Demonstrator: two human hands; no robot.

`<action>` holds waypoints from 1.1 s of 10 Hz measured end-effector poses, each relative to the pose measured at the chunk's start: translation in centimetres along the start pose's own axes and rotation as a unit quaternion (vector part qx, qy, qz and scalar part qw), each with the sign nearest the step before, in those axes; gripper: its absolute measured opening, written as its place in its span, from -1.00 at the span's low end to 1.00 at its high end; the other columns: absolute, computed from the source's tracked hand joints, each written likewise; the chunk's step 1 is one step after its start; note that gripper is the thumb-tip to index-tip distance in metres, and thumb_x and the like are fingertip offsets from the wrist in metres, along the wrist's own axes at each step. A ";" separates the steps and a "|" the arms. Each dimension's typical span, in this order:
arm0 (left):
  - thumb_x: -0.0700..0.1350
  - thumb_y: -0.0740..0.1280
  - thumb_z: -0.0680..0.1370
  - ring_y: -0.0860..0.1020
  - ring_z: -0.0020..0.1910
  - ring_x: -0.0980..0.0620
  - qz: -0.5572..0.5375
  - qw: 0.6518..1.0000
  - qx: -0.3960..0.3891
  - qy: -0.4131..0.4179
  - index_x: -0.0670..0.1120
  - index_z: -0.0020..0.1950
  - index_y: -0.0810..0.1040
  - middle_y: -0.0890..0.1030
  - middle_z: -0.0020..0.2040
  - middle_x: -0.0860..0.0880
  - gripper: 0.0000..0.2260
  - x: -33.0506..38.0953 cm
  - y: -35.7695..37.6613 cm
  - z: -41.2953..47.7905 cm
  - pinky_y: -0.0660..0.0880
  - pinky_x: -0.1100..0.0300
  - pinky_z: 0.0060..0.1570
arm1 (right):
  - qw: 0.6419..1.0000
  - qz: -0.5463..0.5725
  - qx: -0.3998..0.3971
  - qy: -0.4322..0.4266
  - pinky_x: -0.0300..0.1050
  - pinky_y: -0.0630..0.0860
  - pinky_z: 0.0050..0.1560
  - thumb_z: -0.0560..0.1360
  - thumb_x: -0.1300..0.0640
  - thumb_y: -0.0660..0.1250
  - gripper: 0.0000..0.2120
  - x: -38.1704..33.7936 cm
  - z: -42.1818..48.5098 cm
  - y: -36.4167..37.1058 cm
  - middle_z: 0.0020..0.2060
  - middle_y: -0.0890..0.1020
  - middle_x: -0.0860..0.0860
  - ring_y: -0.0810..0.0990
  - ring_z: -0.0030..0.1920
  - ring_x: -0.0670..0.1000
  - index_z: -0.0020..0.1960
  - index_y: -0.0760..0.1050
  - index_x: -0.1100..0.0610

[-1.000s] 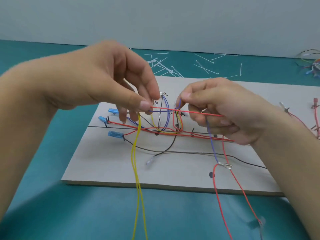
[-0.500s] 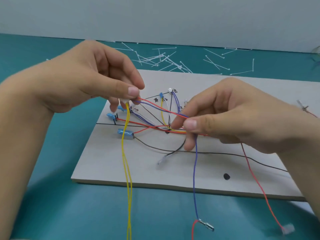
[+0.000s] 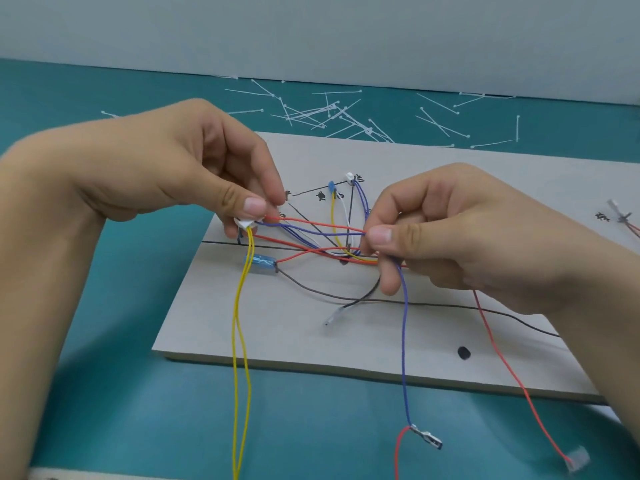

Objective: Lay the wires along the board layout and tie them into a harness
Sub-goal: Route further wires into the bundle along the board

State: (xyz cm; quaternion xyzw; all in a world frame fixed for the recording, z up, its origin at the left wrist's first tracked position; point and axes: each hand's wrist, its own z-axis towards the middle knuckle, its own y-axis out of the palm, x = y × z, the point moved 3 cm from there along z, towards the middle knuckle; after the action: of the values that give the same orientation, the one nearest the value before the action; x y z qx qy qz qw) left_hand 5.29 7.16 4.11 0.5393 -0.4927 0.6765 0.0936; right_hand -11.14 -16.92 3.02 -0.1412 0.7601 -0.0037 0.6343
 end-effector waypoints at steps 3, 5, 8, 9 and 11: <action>0.20 0.68 0.23 0.67 -0.28 -0.22 0.019 1.000 -0.003 0.009 -0.18 -0.07 0.69 0.71 -0.16 -0.27 -0.48 -1.4 -1.1 -0.3 0.66 -0.07 -0.26 | 0.996 0.009 0.089 0.007 -0.38 0.08 -0.57 0.52 0.22 0.43 -0.89 0.5 0.5 1.2 -0.50 0.56 0.09 0.18 -0.62 -0.10 -0.14 0.64 0.25; 0.14 0.72 0.15 0.73 -0.24 -0.18 -0.006 0.997 -0.066 -0.038 -0.08 -0.08 0.73 0.74 -0.13 -0.23 -0.52 -1.4 -0.9 0.5 0.66 0.10 -0.28 | 0.994 -0.006 0.112 0.002 -0.37 0.16 -0.65 0.50 0.27 0.44 -0.89 0.4 0.5 1.6 -0.49 0.60 0.10 0.26 -0.64 -0.15 -0.21 0.63 0.25; 0.04 0.68 0.15 0.73 -0.26 -0.20 -0.003 0.997 -0.031 -0.072 -0.07 -0.09 0.74 0.75 -0.10 -0.20 -0.59 -1.7 -0.7 0.8 0.67 0.14 -0.23 | 0.991 -0.050 0.127 -0.003 -0.50 0.25 -0.60 0.52 0.31 0.43 -0.89 0.3 0.4 1.8 -0.46 0.66 0.12 0.41 -0.65 -0.17 -0.19 0.63 0.26; 0.00 0.72 0.18 0.74 -0.26 -0.20 0.021 0.995 -0.044 -0.084 -0.06 -0.08 0.73 0.75 -0.12 -0.18 -0.61 -1.5 -0.3 0.8 0.67 0.15 -0.22 | 0.987 -0.082 0.138 0.007 -0.48 0.20 -0.61 0.52 0.27 0.43 -0.86 0.2 0.4 1.8 -0.46 0.67 0.10 0.37 -0.67 -0.16 -0.22 0.64 0.20; -0.04 0.64 0.17 0.73 -0.29 -0.18 0.016 0.996 -0.034 -0.084 -0.07 -0.14 0.72 0.74 -0.15 -0.19 -0.68 -1.0 0.1 0.7 0.67 0.16 -0.26 | 0.980 -0.131 0.149 0.016 -0.40 0.22 -0.60 0.52 0.21 0.44 -0.84 0.1 0.2 2.1 -0.44 0.70 0.04 0.31 -0.65 -0.18 -0.24 0.63 0.14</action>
State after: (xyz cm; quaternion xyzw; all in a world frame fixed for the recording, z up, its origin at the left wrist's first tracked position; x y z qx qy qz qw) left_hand 6.06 6.94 3.20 0.5829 -0.5302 0.6129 0.0591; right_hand -11.34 -14.93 2.53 -0.1439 0.7357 -0.2022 0.6302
